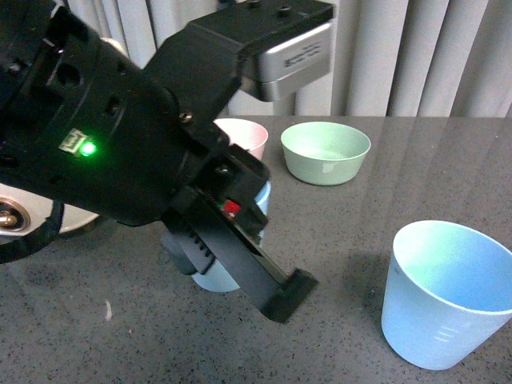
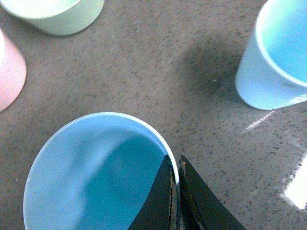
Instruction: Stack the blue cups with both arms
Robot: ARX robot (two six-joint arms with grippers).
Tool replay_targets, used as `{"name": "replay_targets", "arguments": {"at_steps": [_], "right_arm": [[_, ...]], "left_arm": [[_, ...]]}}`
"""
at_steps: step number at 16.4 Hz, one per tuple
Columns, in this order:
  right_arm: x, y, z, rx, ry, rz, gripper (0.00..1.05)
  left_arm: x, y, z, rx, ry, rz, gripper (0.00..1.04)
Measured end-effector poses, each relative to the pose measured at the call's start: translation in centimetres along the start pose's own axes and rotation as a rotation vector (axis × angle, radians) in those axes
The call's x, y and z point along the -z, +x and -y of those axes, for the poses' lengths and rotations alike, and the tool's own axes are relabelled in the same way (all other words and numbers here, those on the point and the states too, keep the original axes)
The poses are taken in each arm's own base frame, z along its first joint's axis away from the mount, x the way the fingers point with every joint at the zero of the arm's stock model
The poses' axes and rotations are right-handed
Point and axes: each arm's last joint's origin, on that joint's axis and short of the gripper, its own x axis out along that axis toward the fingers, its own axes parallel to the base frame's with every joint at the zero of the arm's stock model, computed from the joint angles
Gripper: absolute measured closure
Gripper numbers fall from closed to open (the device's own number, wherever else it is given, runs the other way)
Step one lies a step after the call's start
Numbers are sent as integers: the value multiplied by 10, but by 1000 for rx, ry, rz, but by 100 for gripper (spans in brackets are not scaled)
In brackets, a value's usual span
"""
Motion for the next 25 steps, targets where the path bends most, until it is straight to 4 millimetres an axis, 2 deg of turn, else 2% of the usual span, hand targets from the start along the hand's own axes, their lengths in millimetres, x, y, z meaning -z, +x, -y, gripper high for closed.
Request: {"name": "replay_targets", "arguments": {"at_steps": [4, 11, 17, 19, 22, 24, 25], "right_arm": [[0, 0, 0, 0, 0, 0, 7], [0, 0, 0, 0, 0, 0, 7], [0, 0, 0, 0, 0, 0, 7], [0, 0, 0, 0, 0, 0, 7], [0, 0, 0, 0, 0, 0, 7], [0, 0, 0, 0, 0, 0, 7], [0, 0, 0, 0, 0, 0, 7]], "left_arm": [[-16, 2, 17, 44, 74, 30, 103], [-18, 9, 22, 56, 93, 22, 103], [-20, 25, 30, 107, 78, 3, 103], [-14, 28, 32, 111, 71, -16, 60], [-14, 25, 32, 117, 63, -9, 31], [-17, 17, 31, 126, 45, 15, 7], [-22, 5, 30, 137, 21, 53, 8]]}}
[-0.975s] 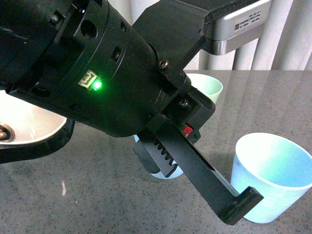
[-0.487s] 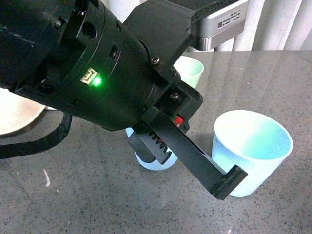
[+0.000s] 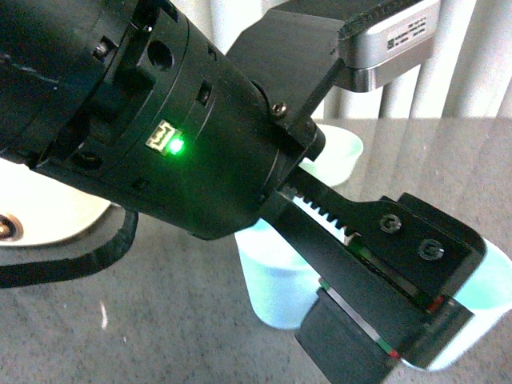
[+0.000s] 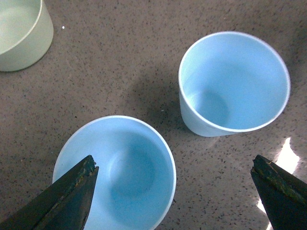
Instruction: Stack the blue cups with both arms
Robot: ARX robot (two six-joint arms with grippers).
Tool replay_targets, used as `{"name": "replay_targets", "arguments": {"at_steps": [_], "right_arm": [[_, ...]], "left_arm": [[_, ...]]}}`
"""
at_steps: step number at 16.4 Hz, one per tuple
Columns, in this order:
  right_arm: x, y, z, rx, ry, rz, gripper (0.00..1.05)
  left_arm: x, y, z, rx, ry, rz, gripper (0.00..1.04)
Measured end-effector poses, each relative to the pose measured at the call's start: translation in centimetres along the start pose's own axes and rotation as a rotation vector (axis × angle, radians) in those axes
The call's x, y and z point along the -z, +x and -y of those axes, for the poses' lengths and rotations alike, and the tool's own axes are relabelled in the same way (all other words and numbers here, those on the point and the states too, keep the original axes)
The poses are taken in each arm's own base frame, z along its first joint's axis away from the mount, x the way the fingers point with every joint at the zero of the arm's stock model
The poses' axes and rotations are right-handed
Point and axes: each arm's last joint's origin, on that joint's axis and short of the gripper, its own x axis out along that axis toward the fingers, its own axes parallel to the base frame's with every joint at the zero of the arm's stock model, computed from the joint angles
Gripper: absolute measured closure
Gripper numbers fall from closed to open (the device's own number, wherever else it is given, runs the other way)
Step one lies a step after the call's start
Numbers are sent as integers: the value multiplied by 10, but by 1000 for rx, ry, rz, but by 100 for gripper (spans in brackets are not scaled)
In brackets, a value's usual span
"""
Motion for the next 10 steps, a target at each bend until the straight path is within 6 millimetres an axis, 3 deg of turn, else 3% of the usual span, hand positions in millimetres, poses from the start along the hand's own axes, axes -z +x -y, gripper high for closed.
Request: {"name": "replay_targets", "arguments": {"at_steps": [2, 5, 7, 8, 10], "right_arm": [[0, 0, 0, 0, 0, 0, 7], [0, 0, 0, 0, 0, 0, 7], [0, 0, 0, 0, 0, 0, 7], [0, 0, 0, 0, 0, 0, 7], [0, 0, 0, 0, 0, 0, 7]], "left_arm": [[-10, -16, -2, -10, -30, 70, 7], [-21, -39, -24, -136, -104, 226, 7], [-21, -78, -59, -337, -243, 387, 7], [-11, -106, -70, -448, -305, 462, 7], [6, -137, -71, -525, -347, 522, 7]]}}
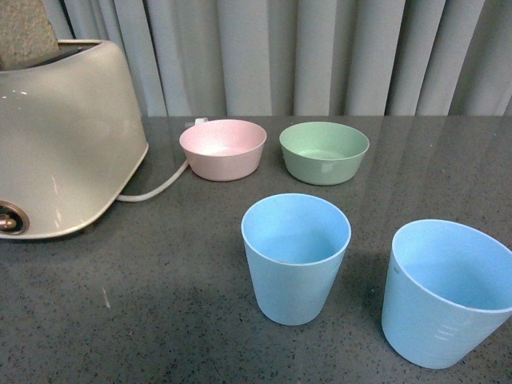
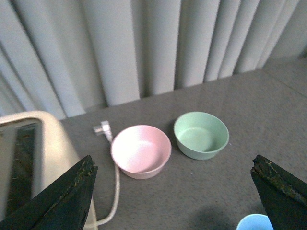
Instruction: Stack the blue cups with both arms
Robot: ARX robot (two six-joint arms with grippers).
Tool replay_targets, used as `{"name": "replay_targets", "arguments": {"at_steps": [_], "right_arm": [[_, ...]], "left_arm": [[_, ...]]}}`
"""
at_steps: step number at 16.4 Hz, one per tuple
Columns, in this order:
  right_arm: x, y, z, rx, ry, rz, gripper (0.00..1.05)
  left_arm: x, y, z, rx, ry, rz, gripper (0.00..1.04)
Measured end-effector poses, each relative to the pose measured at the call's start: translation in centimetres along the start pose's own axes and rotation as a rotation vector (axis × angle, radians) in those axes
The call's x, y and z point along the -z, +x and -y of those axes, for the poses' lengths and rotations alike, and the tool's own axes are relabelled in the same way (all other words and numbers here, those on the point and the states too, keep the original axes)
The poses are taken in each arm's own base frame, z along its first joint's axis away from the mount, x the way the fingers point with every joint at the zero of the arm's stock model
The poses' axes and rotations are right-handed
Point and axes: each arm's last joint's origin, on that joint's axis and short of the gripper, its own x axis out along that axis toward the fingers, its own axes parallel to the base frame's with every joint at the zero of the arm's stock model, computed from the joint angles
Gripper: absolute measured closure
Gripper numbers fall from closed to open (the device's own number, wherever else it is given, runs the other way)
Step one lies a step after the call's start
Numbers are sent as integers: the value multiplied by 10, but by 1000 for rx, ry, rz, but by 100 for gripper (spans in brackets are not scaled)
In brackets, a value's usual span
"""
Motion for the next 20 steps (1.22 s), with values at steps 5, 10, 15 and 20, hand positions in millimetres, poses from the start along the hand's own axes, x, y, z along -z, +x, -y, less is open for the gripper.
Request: {"name": "replay_targets", "arguments": {"at_steps": [5, 10, 15, 20], "right_arm": [[0, 0, 0, 0, 0, 0, 7], [0, 0, 0, -1, 0, 0, 7], [0, 0, 0, 0, 0, 0, 7], [0, 0, 0, 0, 0, 0, 7]], "left_arm": [[13, -89, -26, -336, -6, 195, 21], [89, -136, -24, -440, -42, 180, 59], [137, -137, -19, -434, -42, 193, 104], [161, -138, -16, -434, -41, 196, 104]]}}
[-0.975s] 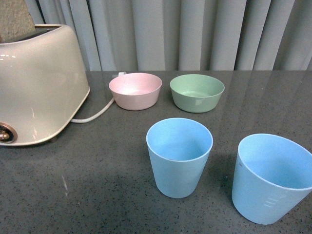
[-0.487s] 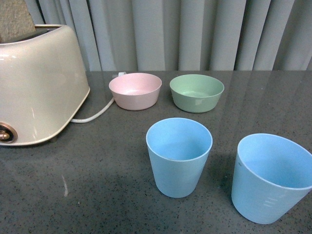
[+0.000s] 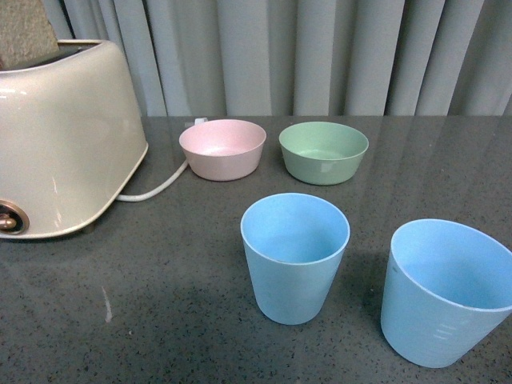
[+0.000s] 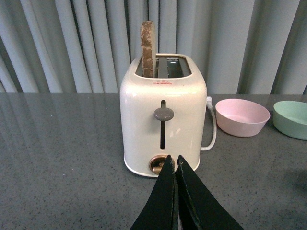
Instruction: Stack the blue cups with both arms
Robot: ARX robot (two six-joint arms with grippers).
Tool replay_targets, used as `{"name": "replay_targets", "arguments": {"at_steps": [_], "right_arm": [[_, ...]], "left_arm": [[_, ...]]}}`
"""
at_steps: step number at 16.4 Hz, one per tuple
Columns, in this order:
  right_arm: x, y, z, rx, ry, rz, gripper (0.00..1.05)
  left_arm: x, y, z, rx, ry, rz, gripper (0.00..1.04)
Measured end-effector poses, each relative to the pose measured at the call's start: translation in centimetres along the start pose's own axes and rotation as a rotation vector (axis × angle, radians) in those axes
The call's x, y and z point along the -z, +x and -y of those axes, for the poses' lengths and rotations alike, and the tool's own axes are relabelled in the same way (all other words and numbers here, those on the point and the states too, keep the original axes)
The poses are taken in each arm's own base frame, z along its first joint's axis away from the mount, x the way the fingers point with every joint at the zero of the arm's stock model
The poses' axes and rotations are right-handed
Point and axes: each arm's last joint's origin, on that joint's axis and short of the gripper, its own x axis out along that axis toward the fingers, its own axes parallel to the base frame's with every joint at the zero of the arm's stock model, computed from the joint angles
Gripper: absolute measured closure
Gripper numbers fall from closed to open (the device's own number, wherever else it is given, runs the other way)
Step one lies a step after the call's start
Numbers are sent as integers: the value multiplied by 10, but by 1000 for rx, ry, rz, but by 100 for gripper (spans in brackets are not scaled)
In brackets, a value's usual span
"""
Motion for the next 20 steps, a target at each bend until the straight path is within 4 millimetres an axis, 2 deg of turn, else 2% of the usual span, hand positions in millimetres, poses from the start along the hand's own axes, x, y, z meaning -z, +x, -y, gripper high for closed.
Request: {"name": "replay_targets", "arguments": {"at_steps": [4, 9, 11, 15, 19, 20], "right_arm": [[0, 0, 0, 0, 0, -1, 7], [0, 0, 0, 0, 0, 0, 7], [0, 0, 0, 0, 0, 0, 7], [0, 0, 0, 0, 0, 0, 7], [0, 0, 0, 0, 0, 0, 7], [2, 0, 0, 27, 23, -49, 7]], "left_arm": [[14, -12, 0, 0, 0, 3, 104], [19, -12, 0, 0, 0, 6, 104], [29, -12, 0, -3, -1, -6, 104], [28, -12, 0, -1, -4, 8, 103], [28, -12, 0, 0, -3, 7, 54], [28, -12, 0, 0, -3, 7, 41]]}}
